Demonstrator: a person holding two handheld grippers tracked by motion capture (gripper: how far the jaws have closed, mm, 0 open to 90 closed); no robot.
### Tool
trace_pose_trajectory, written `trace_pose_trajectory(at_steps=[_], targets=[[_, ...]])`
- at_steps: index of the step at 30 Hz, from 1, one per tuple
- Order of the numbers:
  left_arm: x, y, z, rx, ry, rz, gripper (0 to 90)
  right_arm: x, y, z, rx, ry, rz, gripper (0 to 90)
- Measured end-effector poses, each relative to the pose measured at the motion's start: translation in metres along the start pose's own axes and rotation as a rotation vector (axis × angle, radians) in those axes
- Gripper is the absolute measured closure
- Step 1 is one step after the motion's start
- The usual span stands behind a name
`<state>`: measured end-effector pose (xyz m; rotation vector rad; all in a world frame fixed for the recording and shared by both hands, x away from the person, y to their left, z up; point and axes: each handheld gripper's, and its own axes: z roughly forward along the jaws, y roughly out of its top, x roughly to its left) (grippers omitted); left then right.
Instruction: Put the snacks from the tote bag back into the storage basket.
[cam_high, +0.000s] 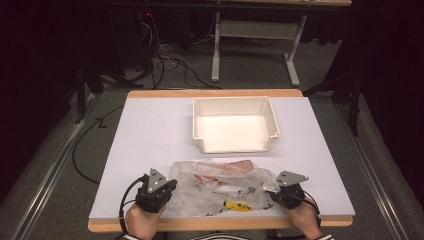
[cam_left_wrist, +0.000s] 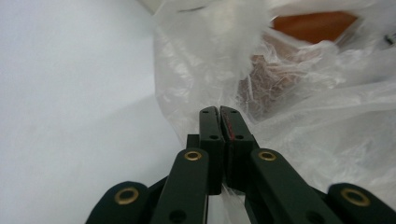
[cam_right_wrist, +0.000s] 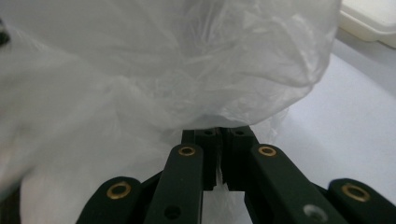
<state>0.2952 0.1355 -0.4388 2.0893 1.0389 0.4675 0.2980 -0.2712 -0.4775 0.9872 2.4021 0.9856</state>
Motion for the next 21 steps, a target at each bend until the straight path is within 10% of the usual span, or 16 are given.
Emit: trace_pose_trajectory(at_steps=[3, 8, 21], targets=[[0.005, -0.013, 0.019, 0.078, 0.017, 0.010, 88.3, 0.000, 0.001, 0.000, 0.007, -0.002, -0.008, 86.9], [0.006, -0.015, 0.023, 0.055, -0.008, -0.003, 85.8, -0.001, 0.002, -0.003, 0.009, -0.011, 0.034, 74.5], [0.001, -0.003, 0.023, 0.005, -0.041, 0.018, 86.1, -0.036, 0.034, -0.059, -0.218, -0.072, 0.162, 61.2]])
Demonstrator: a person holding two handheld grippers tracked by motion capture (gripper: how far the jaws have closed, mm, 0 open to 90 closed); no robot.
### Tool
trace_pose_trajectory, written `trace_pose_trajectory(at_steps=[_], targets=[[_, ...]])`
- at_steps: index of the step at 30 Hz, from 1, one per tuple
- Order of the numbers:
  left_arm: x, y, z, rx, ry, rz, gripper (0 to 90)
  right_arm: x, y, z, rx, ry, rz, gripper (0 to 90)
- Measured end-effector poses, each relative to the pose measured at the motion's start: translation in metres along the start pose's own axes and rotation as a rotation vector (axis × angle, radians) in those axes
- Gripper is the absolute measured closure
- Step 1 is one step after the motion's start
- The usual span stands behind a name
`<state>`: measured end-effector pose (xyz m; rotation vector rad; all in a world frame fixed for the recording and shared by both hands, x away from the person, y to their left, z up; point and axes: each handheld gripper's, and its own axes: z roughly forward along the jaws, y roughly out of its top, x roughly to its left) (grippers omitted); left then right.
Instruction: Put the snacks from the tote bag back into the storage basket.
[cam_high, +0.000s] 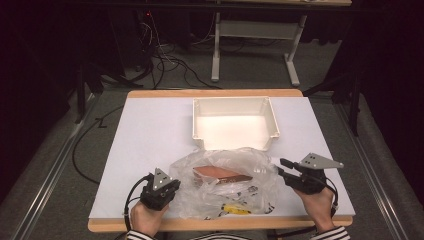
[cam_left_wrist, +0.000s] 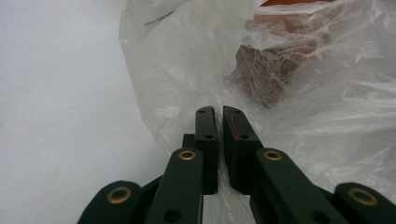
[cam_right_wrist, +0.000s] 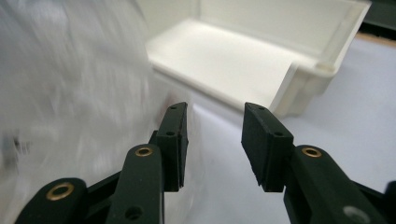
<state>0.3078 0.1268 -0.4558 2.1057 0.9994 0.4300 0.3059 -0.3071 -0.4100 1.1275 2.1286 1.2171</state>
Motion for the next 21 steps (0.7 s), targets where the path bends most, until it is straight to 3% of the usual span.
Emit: trace_pose_trajectory(at_steps=[3, 8, 12, 19, 21], targets=[[-0.002, 0.003, 0.000, 0.001, -0.005, 0.008, 87.4, -0.001, 0.017, 0.000, -0.026, 0.017, 0.011, 59.5], [-0.001, 0.010, 0.000, -0.009, -0.010, 0.014, 88.2, 0.016, 0.032, 0.016, 0.018, 0.146, -0.036, 49.6], [0.000, 0.015, 0.000, -0.025, -0.012, 0.011, 88.7, 0.034, 0.024, 0.033, 0.082, 0.208, -0.073, 43.9], [0.003, 0.024, 0.002, -0.047, -0.002, 0.017, 89.2, 0.053, 0.004, 0.043, 0.151, 0.228, -0.124, 46.6], [0.004, 0.027, 0.003, -0.051, -0.006, 0.013, 89.2, 0.059, -0.002, 0.045, 0.174, 0.226, -0.158, 48.6]])
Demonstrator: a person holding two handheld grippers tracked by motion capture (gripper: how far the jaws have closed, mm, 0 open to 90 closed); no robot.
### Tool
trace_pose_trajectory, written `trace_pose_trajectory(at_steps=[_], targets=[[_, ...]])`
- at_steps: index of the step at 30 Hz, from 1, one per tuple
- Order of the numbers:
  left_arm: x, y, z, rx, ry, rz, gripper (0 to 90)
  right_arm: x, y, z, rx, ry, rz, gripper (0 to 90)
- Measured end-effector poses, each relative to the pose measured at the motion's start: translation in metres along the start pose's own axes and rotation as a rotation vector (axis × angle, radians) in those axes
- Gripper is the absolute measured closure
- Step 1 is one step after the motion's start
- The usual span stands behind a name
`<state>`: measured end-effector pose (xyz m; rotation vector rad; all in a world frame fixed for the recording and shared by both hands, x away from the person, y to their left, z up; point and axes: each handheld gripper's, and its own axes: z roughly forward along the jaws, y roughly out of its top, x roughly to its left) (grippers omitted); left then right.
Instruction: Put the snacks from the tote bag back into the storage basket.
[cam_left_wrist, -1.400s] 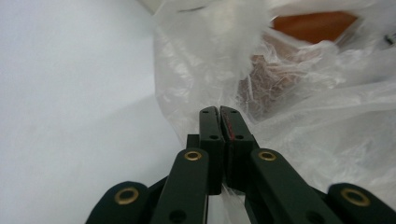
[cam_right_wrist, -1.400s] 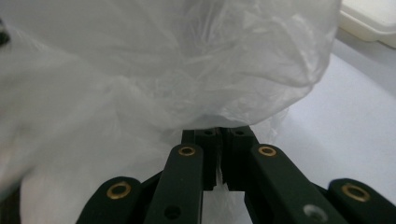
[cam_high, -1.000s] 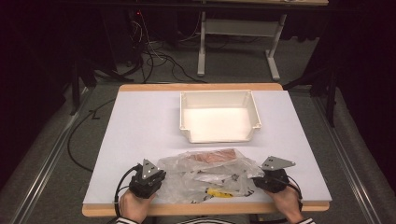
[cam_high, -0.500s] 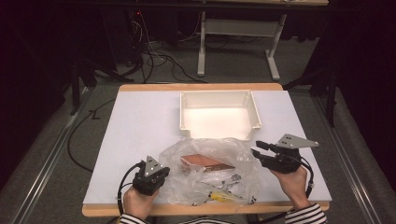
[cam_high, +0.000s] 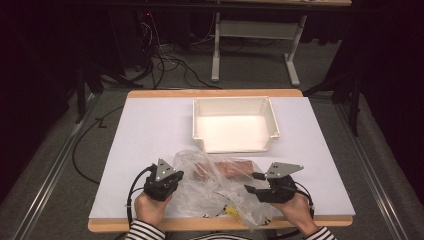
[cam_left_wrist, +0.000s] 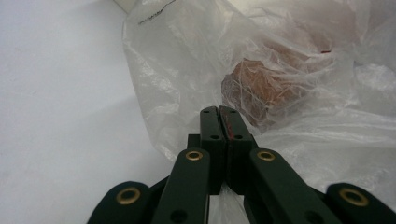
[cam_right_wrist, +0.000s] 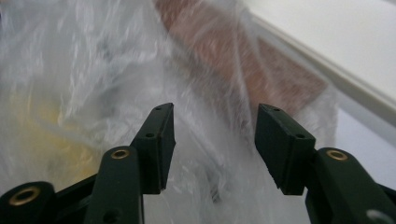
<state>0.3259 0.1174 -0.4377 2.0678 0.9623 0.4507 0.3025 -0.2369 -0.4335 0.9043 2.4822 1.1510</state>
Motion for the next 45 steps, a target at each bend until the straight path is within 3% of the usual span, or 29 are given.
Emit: trace_pose_trajectory(at_steps=[3, 6, 10, 14, 17, 22, 25, 32, 38, 45], targets=[[-0.001, 0.002, 0.001, 0.000, -0.001, 0.003, 89.2, 0.005, -0.005, 0.006, 0.047, -0.021, -0.038, 50.1], [-0.001, 0.003, 0.003, 0.001, -0.001, 0.005, 89.2, 0.006, -0.011, 0.015, 0.088, -0.019, -0.041, 53.4], [0.000, 0.004, 0.002, 0.002, 0.000, 0.010, 89.2, 0.005, -0.016, 0.023, 0.132, 0.001, -0.070, 66.8], [0.000, 0.007, 0.001, -0.001, 0.000, 0.020, 89.3, 0.005, -0.019, 0.026, 0.169, 0.009, -0.110, 86.9], [0.000, 0.008, 0.000, -0.006, -0.002, 0.025, 89.3, 0.005, -0.019, 0.024, 0.157, 0.018, -0.126, 90.0], [-0.001, 0.010, -0.004, -0.023, -0.010, 0.024, 89.3, 0.002, -0.012, 0.007, 0.074, 0.012, -0.092, 90.0], [0.000, 0.011, -0.004, -0.030, -0.014, 0.017, 89.3, -0.007, -0.005, -0.008, -0.007, -0.001, -0.043, 90.0], [0.004, 0.011, 0.000, -0.025, -0.012, -0.001, 89.3, -0.033, -0.001, -0.024, -0.096, -0.043, 0.079, 90.0], [0.012, 0.011, 0.009, -0.008, -0.001, -0.035, 89.3, -0.053, -0.002, -0.014, -0.074, -0.111, 0.150, 90.0], [0.020, 0.011, 0.024, 0.033, 0.006, -0.068, 89.4, -0.066, -0.010, 0.000, -0.036, -0.129, 0.203, 90.0]])
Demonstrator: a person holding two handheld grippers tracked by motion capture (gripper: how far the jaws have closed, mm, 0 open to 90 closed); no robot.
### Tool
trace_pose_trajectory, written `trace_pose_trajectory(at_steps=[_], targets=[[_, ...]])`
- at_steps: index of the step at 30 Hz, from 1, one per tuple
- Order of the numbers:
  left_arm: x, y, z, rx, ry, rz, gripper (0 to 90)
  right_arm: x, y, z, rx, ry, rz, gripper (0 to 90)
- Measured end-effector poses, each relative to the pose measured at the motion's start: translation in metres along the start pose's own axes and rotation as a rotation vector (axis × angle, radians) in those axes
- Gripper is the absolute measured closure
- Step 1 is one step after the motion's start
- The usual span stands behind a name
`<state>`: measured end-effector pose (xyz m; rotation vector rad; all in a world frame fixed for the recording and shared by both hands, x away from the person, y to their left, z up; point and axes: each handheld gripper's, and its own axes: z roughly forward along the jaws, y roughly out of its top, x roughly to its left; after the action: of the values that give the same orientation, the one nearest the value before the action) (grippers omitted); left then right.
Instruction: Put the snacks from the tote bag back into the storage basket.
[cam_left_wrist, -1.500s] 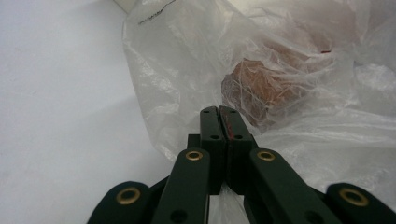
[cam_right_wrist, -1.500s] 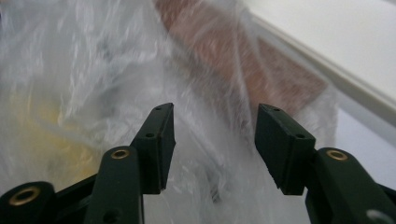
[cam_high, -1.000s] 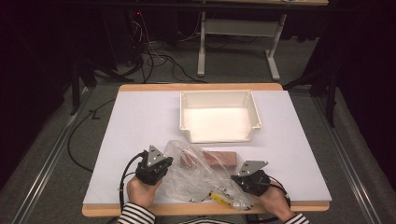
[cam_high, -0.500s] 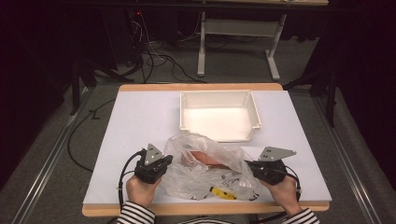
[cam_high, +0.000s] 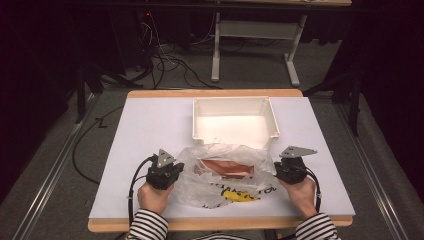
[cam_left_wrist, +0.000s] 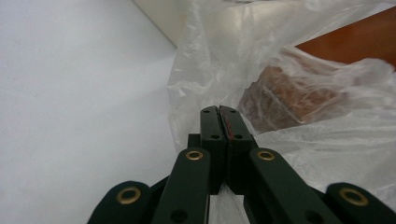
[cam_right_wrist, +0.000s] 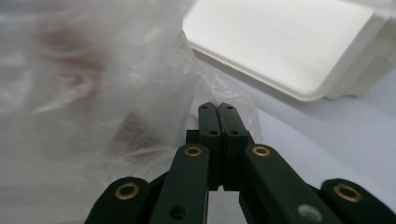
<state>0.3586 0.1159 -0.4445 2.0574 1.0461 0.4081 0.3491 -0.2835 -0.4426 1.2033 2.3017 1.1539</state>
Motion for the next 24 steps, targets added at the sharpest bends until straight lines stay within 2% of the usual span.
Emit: trace_pose_trajectory(at_steps=[6, 11, 15, 24], targets=[[0.007, -0.005, 0.018, 0.066, 0.016, -0.029, 89.4, -0.010, -0.008, 0.010, 0.036, -0.020, 0.027, 90.0], [0.008, -0.010, 0.024, 0.115, 0.017, -0.028, 89.4, -0.017, -0.016, 0.016, 0.061, -0.035, 0.055, 90.0], [0.007, -0.013, 0.020, 0.141, 0.021, -0.016, 89.6, -0.021, -0.020, 0.018, 0.078, -0.047, 0.072, 90.0], [-0.004, -0.027, 0.001, 0.192, -0.008, 0.023, 90.0, -0.022, -0.024, 0.020, 0.092, -0.072, 0.046, 90.0]])
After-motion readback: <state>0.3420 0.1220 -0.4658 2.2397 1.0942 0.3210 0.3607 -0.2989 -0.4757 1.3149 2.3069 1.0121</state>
